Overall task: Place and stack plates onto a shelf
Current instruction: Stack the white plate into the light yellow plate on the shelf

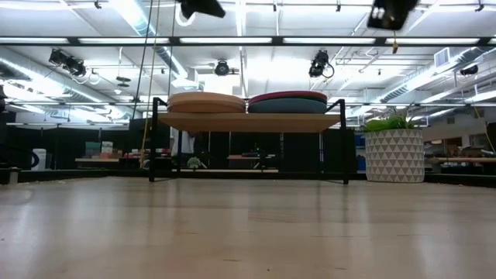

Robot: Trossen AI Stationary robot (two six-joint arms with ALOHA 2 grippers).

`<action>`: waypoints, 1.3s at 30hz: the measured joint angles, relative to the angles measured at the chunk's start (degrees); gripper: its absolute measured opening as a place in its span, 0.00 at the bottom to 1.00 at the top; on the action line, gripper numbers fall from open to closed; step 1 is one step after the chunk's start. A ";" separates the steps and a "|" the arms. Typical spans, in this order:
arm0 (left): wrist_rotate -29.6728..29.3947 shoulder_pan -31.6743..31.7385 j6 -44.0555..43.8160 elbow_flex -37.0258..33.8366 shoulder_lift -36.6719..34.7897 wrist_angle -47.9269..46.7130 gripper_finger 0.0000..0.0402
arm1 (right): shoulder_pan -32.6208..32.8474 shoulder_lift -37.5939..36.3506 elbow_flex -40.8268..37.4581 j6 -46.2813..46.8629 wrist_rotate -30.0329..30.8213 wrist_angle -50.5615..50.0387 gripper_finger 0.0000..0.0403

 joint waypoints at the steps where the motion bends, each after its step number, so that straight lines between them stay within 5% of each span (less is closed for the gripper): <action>1: -0.01 -0.71 0.17 0.00 -0.05 0.61 0.02 | 1.16 -0.34 -3.02 0.76 -0.75 2.46 0.30; 8: -0.13 -4.06 0.72 -0.71 -0.08 2.82 0.01 | 9.43 -0.76 -20.71 4.18 -3.75 13.26 0.30; 18: -1.88 -4.53 -6.20 -17.84 -10.02 18.01 0.02 | 19.98 0.22 -35.66 10.38 -5.70 28.21 0.31; 29: -4.54 -4.97 -12.69 -22.86 -17.64 17.21 0.02 | 26.23 9.36 -38.41 5.31 4.35 34.23 0.42; 39: -4.73 -4.97 -13.41 -22.91 -22.20 14.49 0.03 | 28.76 15.91 -38.06 7.99 8.16 36.84 0.27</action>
